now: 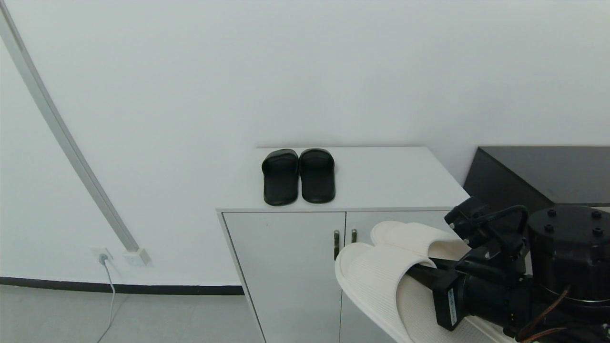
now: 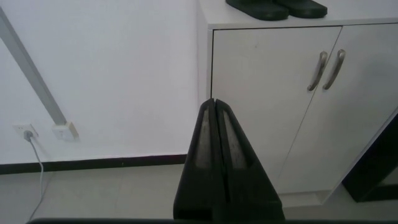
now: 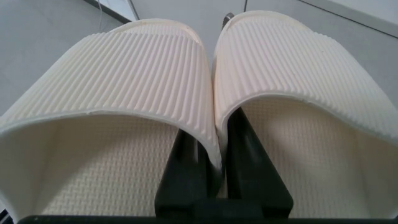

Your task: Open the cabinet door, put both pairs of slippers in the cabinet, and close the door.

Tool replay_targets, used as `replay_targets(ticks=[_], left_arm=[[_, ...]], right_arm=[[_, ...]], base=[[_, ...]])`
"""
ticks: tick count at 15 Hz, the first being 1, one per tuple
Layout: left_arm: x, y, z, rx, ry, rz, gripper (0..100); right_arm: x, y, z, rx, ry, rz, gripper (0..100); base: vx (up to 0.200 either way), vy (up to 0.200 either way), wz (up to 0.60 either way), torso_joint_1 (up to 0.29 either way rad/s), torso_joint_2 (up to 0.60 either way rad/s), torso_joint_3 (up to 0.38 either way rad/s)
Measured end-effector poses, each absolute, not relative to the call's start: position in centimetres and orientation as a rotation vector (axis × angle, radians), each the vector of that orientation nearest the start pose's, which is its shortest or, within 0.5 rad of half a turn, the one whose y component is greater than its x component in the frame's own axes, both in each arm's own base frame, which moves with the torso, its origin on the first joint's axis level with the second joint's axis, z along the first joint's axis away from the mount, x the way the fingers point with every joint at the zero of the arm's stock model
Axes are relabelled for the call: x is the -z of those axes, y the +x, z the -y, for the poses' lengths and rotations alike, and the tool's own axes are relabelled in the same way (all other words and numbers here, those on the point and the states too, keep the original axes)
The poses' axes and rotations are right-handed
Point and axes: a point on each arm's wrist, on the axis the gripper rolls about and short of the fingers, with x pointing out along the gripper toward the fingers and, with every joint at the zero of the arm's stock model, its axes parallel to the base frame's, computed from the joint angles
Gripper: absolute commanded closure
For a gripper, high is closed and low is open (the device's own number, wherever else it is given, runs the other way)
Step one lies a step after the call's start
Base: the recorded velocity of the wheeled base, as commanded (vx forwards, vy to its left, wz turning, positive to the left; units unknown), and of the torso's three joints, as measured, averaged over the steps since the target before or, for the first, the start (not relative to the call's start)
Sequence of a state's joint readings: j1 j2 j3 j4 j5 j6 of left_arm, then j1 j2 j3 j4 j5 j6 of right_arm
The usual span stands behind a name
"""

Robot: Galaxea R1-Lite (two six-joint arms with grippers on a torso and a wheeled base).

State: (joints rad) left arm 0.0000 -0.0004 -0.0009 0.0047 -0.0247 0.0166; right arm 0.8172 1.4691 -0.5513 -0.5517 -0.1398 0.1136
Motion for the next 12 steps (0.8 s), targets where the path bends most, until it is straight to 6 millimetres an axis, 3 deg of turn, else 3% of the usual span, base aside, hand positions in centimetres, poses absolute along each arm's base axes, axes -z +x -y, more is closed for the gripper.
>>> replay_targets(ticks=[2,7,8,12], left_arm=[[-7.53,-2.29,0.05,0.023,0.018,-0.002,100],[-7.51,-2.28,0.05,0.020,0.018,-0.003,100],[-7.50,-2.28,0.05,0.021,0.017,-0.004,0],[-7.53,-2.29,0.05,0.020,0.013,-0.003,0]], right_arm=[[-16.82,15.86,-16.77,-0.658,-0.066,-0.370,100],[-16.66,15.66,-16.84,-0.666,-0.071,-0.376,100],[-16.65,15.66,-16.84,-0.666,-0.071,-0.376,100],[-16.67,15.63,-16.87,-0.666,-0.072,-0.374,100]], base=[[0.000,0.000,0.00,-0.055,0.13,0.074],[0.000,0.000,0.00,-0.191,0.48,0.283],[0.000,0.000,0.00,-0.217,0.52,0.320],[0.000,0.000,0.00,-0.196,0.52,0.320]])
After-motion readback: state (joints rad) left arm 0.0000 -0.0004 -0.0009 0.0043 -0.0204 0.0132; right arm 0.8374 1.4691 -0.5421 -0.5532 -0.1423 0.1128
